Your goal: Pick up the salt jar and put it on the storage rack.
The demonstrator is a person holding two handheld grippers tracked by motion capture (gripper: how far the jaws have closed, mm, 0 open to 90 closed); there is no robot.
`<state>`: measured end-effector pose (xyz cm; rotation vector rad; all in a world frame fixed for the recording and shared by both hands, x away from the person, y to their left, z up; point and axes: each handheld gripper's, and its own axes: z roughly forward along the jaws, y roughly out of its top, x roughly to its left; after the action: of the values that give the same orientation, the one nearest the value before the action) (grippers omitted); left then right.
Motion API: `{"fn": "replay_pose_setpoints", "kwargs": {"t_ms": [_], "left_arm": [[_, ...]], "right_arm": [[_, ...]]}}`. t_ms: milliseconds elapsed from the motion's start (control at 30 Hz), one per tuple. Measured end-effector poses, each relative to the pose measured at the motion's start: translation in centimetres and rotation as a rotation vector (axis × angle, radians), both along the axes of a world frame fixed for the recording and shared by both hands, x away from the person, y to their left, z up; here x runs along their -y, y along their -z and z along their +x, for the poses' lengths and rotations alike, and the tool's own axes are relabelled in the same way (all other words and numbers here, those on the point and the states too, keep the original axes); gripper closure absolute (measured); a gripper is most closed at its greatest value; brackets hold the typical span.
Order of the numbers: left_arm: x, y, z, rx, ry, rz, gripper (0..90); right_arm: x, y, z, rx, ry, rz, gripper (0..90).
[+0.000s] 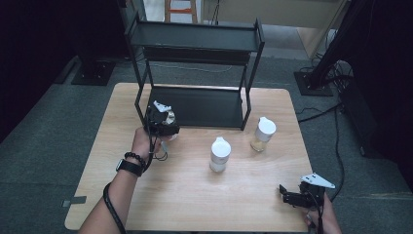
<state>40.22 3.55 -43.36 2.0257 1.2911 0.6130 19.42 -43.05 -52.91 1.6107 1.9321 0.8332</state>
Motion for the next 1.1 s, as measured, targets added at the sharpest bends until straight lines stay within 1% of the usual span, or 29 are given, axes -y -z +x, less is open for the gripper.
{"fn": "replay_pose_setpoints", "kwargs": {"t_ms": [167,300,467,700,867,1000,1100], "left_arm": [[0.3,-0.1,0.9,-0.007,-0.015,-0.017,30.9],[0.4,-0.3,1.5,-0.006,-0.024,-0.008,31.0],[0.8,-0.4,1.9,-0.004,-0.021,0.0,31.0],[1.1,-0.5,3.0,0.004,-0.039,0.003,31.0],[1.4,-0.6,4.0,0.006,-0.042,0.026,31.1],[1.4,-0.6,4.8,0.005,-0.056,0.016,31.0],[1.4,-0.4,5.5,0.003,-0.066,0.02,31.1]], "right_arm": [[0.0,0.0,0.0,0.0,0.0,0.0,0.0],[0.0,0.0,0.0,0.0,-0.001,0.0,0.0],[0.0,0.0,0.0,-0.001,-0.003,0.0,0.0],[0.0,0.0,0.0,-0.001,-0.004,0.0,0.0],[0.0,0.0,0.0,-0.001,-0.005,-0.001,0.0],[0.0,0.0,0.0,-0.001,-0.004,0.0,0.0],[0.0,0.0,0.0,-0.001,-0.005,-0.001,0.0]]}}
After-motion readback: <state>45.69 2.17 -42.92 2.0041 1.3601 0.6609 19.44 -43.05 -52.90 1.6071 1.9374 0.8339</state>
